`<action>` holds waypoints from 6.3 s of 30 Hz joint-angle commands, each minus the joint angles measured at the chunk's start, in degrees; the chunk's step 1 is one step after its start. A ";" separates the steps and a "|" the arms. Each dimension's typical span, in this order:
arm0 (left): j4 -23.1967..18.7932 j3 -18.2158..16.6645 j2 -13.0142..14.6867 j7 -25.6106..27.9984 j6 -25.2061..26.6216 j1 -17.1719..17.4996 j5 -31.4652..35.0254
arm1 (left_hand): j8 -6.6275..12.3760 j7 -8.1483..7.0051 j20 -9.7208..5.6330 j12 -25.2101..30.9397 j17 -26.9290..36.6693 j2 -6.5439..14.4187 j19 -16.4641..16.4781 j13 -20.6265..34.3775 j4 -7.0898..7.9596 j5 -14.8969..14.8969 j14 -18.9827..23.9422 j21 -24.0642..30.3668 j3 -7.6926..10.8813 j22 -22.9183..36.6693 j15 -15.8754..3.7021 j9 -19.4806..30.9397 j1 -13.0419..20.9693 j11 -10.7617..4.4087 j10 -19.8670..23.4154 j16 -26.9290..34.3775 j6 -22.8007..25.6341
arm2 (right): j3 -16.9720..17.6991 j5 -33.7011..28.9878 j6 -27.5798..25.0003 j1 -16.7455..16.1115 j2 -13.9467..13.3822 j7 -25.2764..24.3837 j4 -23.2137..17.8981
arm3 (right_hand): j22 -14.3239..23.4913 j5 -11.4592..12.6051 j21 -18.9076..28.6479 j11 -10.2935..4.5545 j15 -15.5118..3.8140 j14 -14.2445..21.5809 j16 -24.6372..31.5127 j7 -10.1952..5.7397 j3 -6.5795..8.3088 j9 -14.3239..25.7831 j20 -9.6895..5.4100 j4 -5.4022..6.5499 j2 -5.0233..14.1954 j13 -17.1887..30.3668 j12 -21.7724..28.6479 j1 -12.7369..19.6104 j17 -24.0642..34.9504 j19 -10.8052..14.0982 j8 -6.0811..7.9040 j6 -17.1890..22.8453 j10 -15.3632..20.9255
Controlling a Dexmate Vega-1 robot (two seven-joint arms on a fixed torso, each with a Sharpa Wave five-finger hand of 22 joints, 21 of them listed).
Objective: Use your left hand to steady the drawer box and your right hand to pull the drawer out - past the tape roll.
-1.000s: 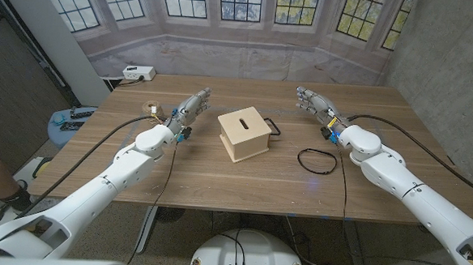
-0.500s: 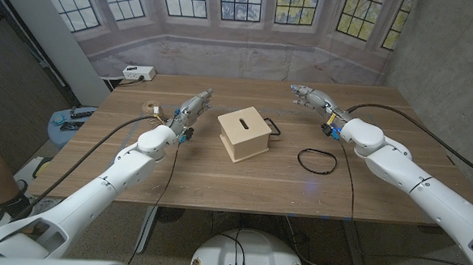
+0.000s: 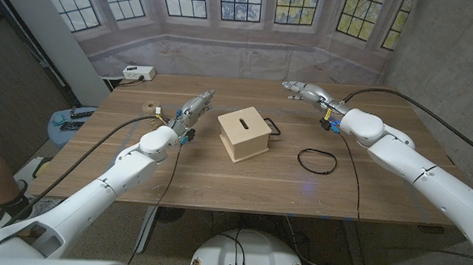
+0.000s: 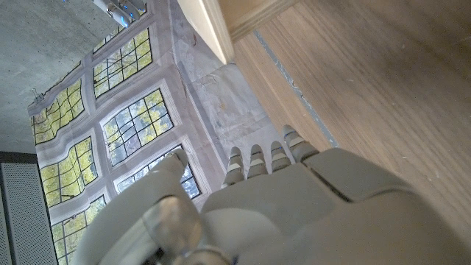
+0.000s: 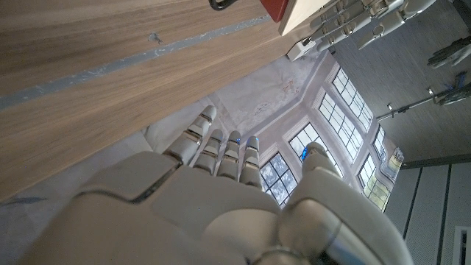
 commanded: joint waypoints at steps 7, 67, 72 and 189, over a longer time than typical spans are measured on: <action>-6.69 1.43 1.67 2.67 -0.01 2.80 5.70 | 0.18 -0.05 -0.04 0.46 0.20 0.03 0.80 0.03 -0.62 -0.17 0.63 0.42 0.25 0.13 -0.08 0.20 0.69 0.02 0.91 0.44 1.14 | -1.80 -10.77 1.08 2.29 -3.06 1.49 -3.90 | 0.20 0.01 0.38 -0.42 -0.85 0.52 0.63 0.20 -0.10 -0.06 -0.20 -0.67 -0.40 0.04 0.33 0.83 -0.14 -0.05 0.58 1.04 -0.01; -34.15 -2.55 18.76 1.19 14.52 10.70 19.53 | 0.03 -0.38 -0.03 0.36 0.30 -0.11 1.28 0.07 -1.10 -0.34 1.21 0.26 1.04 0.19 -0.93 0.25 0.27 -1.49 1.80 0.24 2.23 | -3.57 -37.65 8.04 6.86 -7.11 9.29 -5.90 | 0.14 0.01 0.47 -1.24 -1.53 1.42 1.01 0.66 -1.39 -0.01 -0.07 0.05 -0.49 0.02 0.18 -1.25 0.11 0.84 0.34 2.19 -1.32; -34.68 -1.86 19.96 0.48 15.21 10.21 22.88 | 0.01 -0.51 -0.06 0.30 0.32 -0.11 1.32 0.07 -1.06 -0.35 1.26 0.25 1.05 0.19 -1.10 0.26 0.16 -1.61 1.70 0.26 2.25 | -4.51 -40.62 8.97 8.00 -7.36 10.08 -5.43 | 0.14 0.03 0.44 -1.78 -1.61 1.34 1.00 0.53 -1.61 0.00 -0.04 0.40 -0.46 0.01 0.09 -1.89 0.20 0.80 0.21 1.98 -1.73; -37.95 5.67 15.24 -4.08 26.88 3.58 33.19 | -0.36 -1.28 -0.51 -0.07 0.40 0.00 1.89 0.12 0.28 -0.22 2.23 0.08 1.73 0.18 -2.34 0.31 -2.42 -2.86 2.16 0.27 1.04 | -25.76 -76.69 45.59 35.66 2.75 4.18 21.45 | 0.19 1.12 0.18 -9.88 -0.86 -2.26 0.05 -4.65 -1.74 -0.14 0.41 1.74 -0.16 -0.35 1.35 -5.82 0.18 -0.78 0.27 4.48 0.56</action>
